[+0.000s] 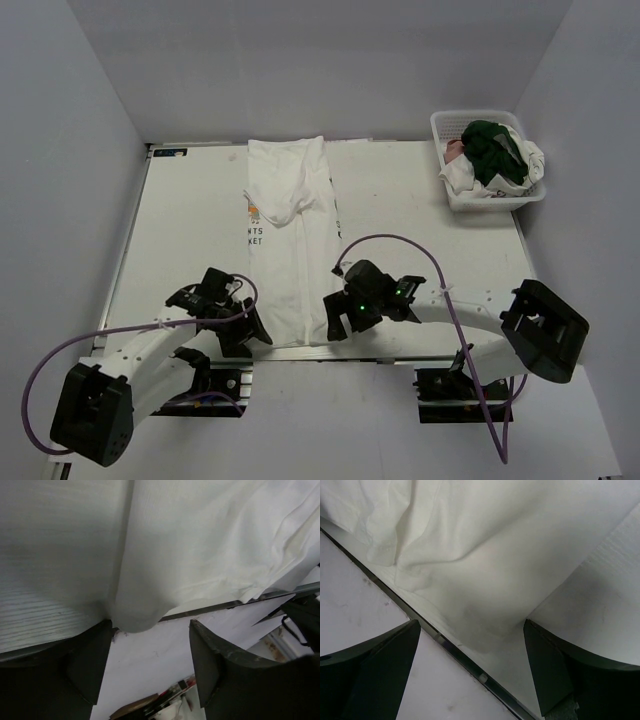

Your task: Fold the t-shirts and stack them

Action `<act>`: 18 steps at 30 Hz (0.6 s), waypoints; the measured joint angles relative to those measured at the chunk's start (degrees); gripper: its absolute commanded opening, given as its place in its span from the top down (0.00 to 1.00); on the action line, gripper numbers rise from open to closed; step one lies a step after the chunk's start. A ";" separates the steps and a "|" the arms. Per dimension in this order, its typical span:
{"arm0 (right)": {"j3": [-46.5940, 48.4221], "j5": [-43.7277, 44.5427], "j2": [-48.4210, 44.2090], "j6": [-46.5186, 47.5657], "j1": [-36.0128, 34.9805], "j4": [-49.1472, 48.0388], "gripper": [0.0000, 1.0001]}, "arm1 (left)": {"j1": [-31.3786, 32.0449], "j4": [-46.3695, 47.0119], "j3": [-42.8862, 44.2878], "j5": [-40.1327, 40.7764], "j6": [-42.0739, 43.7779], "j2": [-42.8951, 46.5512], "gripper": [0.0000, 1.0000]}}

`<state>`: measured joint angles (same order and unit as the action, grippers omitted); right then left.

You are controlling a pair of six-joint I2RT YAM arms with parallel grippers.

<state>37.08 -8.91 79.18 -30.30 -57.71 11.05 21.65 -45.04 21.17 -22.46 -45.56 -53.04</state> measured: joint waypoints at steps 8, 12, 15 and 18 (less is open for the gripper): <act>-0.48 -1.81 -0.39 -1.03 -0.02 1.92 0.31 | 0.87 2.19 -0.72 -1.95 -2.08 -4.37 0.52; -0.50 -1.97 0.02 -0.61 -0.04 2.19 0.49 | 1.09 3.30 -0.44 -1.79 -2.36 -6.73 0.64; -0.39 -1.29 1.46 -0.20 -0.04 2.05 0.81 | 1.51 4.02 0.72 -0.63 -2.08 -9.46 0.88; 0.94 -0.04 3.30 -0.52 -0.04 2.47 1.00 | 1.57 4.55 1.88 0.44 -1.73 -10.80 1.00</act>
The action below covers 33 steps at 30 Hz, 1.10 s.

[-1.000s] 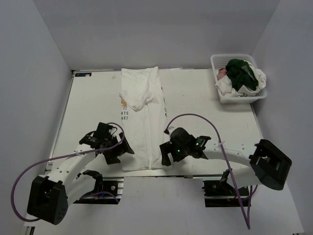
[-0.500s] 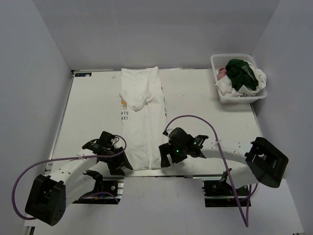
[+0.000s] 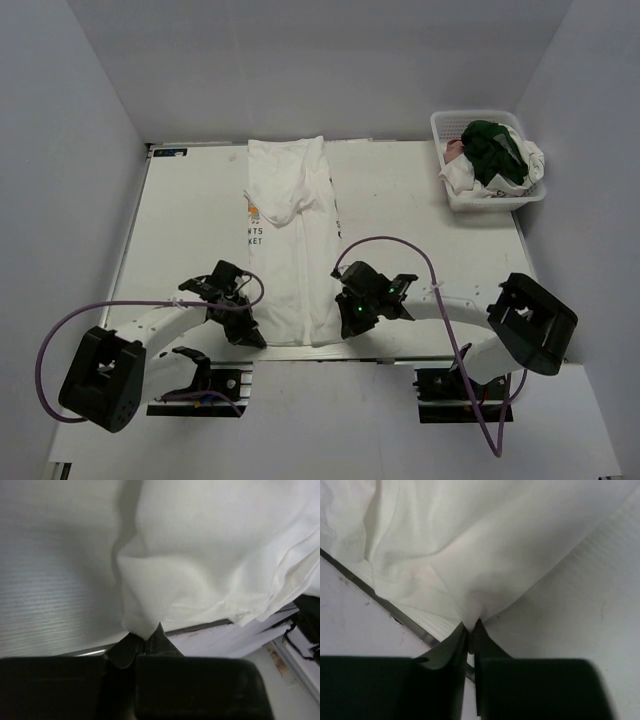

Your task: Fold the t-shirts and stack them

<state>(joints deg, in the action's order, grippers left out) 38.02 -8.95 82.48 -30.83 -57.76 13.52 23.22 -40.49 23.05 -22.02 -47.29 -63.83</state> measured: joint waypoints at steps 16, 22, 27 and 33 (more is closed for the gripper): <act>18.99 21.27 1.40 2.34 1.22 5.49 1.00 | -0.37 1.57 20.37 14.99 1.07 -0.15 1.00; 28.96 31.71 7.98 3.19 5.25 5.05 1.00 | -0.96 1.97 31.26 23.28 -0.52 -12.41 1.00; 35.91 34.67 14.27 4.79 9.16 4.35 1.00 | -1.51 2.21 40.19 28.48 -0.81 -18.71 1.00; 41.77 34.80 20.22 7.54 12.83 2.91 1.00 | -2.93 5.64 46.25 31.54 -0.13 -24.81 1.00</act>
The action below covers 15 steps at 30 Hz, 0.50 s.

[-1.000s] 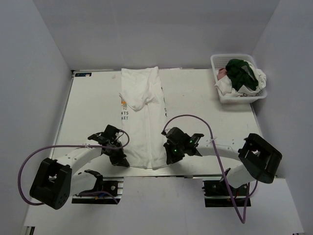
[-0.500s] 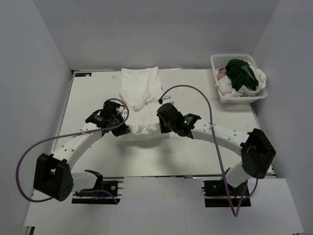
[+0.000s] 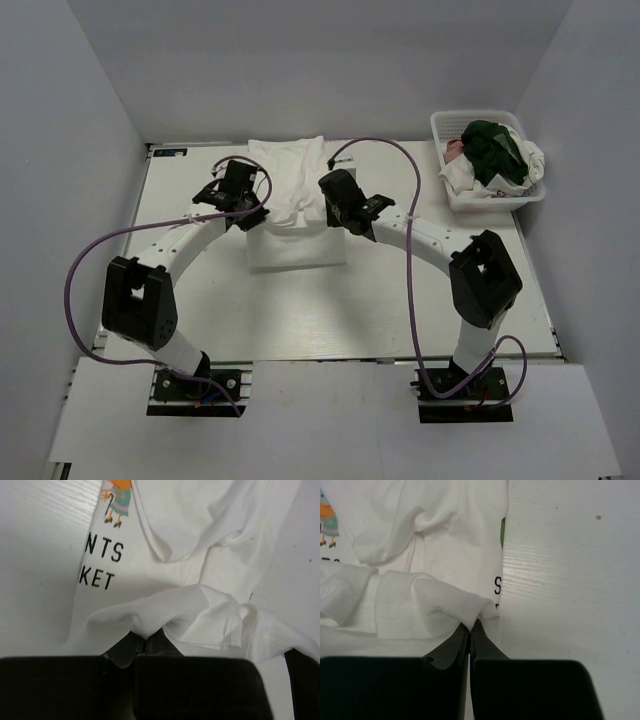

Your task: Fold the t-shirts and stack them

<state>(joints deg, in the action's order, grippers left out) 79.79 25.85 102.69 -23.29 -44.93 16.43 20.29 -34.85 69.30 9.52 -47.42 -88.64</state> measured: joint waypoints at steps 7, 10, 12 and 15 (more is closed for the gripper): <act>6.69 -3.43 8.22 1.57 3.37 -1.70 0.93 | -1.49 4.68 4.74 0.35 3.74 -10.54 0.94; 7.15 -5.75 11.67 2.14 4.87 -4.31 0.45 | -2.10 7.17 6.16 0.24 6.29 -14.16 0.42; 8.11 -7.96 14.05 3.13 5.97 -4.68 0.33 | -2.67 8.22 7.87 -0.20 7.54 -16.33 0.12; 10.38 -11.06 16.35 4.94 7.13 -4.61 0.14 | -3.52 8.94 10.78 -1.03 9.62 -17.94 0.00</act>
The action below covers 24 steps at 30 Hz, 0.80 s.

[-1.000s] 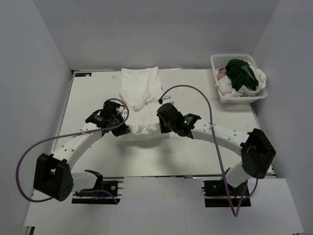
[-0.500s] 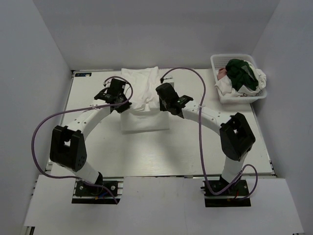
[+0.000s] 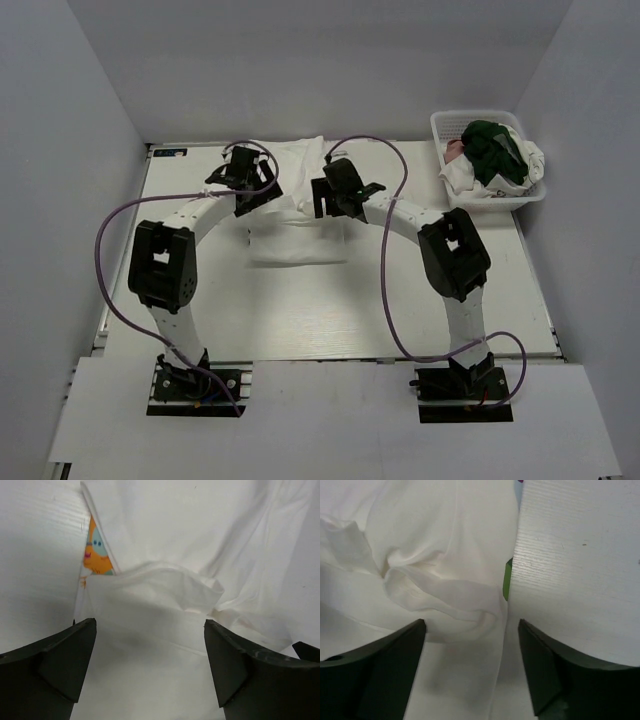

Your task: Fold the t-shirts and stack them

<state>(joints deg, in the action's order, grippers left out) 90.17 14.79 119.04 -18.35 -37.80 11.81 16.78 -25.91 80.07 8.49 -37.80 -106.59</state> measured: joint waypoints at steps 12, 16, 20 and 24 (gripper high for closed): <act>-13.42 -17.49 -12.26 4.87 -3.21 -7.06 0.10 | -0.68 -0.76 -22.10 -0.44 -4.17 28.87 0.00; -13.46 -20.35 -9.18 4.63 -5.46 -8.66 0.10 | -0.70 -5.66 -29.07 -0.13 -6.86 38.45 0.00; -10.86 -20.96 -3.08 4.22 -6.45 -9.33 0.10 | -0.70 -11.15 -33.73 0.50 -8.94 44.92 0.00; -5.73 -18.99 2.84 4.35 -6.34 -11.54 0.10 | -0.70 -14.71 -36.02 1.25 -10.29 49.03 0.00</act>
<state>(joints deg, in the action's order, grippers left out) 84.44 -4.21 121.89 -14.00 -44.14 0.27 16.08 -40.62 44.05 9.74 -48.10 -57.56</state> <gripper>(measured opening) 0.904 0.995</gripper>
